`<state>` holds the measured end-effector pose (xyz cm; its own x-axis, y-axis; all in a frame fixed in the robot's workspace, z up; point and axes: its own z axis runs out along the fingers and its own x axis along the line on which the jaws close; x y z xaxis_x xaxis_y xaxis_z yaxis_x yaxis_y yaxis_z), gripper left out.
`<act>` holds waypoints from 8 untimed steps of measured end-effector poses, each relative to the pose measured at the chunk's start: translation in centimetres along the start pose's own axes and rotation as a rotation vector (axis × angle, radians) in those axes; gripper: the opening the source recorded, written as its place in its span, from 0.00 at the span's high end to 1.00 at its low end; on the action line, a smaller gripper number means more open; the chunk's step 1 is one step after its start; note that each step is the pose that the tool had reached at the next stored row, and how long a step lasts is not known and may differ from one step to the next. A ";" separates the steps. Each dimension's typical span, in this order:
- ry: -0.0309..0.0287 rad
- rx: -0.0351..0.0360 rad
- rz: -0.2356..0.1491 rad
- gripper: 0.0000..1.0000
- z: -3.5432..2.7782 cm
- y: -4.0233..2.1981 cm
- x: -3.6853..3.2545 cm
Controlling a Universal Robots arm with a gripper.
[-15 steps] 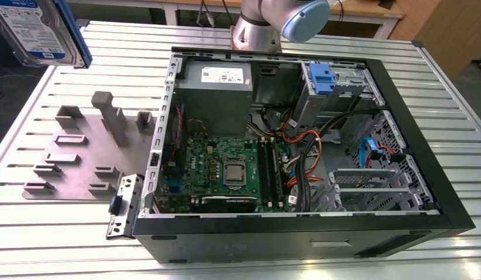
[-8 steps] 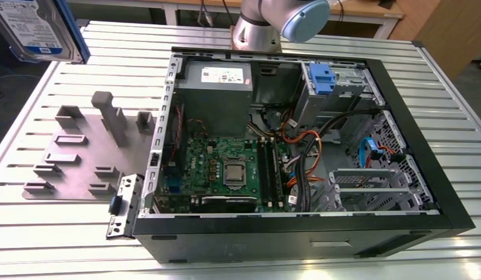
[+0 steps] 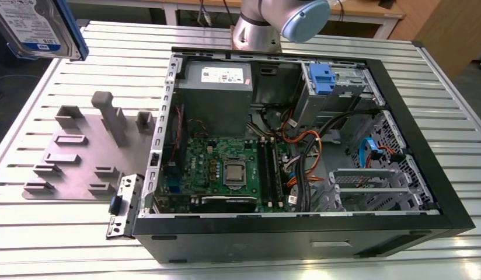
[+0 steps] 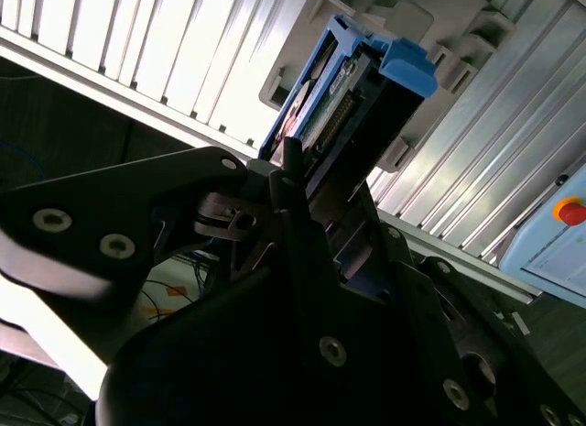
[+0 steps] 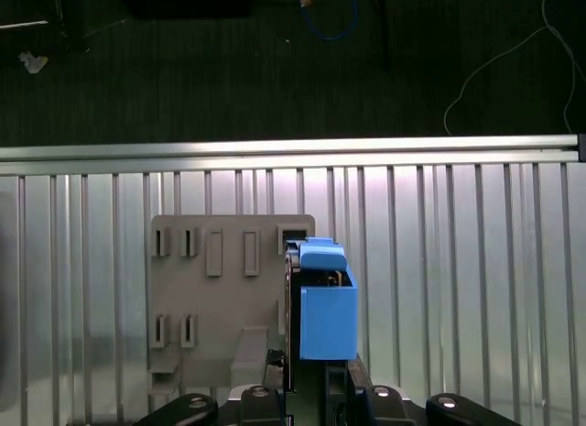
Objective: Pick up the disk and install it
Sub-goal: 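Pick up the disk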
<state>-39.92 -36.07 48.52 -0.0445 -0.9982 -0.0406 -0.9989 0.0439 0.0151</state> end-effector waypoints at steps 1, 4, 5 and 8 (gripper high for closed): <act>0.0000 0.0000 0.000 0.65 0.00 0.00 0.00; 0.0000 0.0000 0.000 0.65 0.00 0.00 0.00; 0.0000 0.0000 0.000 0.65 0.00 0.00 0.00; 0.0000 0.0000 0.000 0.65 -0.01 0.00 0.00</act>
<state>-39.92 -36.07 48.53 -0.0445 -0.9982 -0.0406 -0.9989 0.0439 0.0151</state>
